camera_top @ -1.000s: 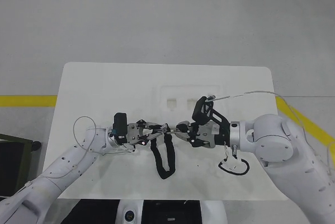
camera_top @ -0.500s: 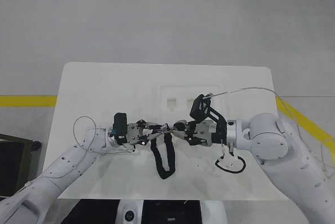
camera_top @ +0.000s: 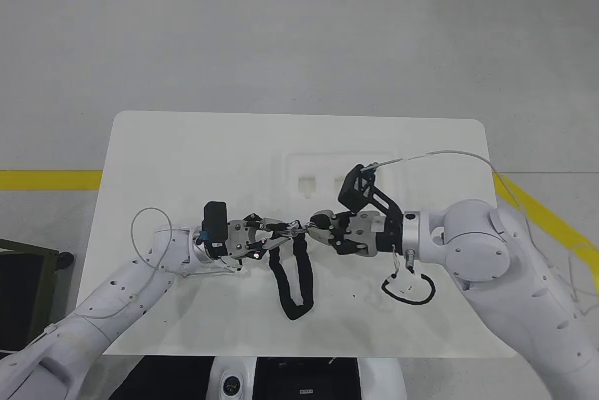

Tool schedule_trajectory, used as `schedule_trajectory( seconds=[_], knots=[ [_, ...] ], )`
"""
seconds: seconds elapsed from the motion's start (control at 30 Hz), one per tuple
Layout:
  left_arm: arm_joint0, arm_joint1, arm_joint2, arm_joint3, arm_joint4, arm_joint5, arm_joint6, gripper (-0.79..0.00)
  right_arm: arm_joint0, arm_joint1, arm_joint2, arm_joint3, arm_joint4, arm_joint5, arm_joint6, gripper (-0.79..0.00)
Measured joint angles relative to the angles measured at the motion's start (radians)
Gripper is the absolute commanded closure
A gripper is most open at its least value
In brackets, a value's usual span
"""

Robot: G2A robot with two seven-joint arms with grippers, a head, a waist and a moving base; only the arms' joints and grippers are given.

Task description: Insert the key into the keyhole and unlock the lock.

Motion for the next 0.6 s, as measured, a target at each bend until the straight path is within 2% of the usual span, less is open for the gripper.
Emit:
schedule_trajectory(
  seconds=[0.6],
  knots=[
    [0.0, 0.0, 0.0, 0.0, 0.0, 0.0, 0.0, 0.0, 0.022, -0.007, -0.024, -0.02, -0.058, 0.038, 0.01, 0.0]
  ],
)
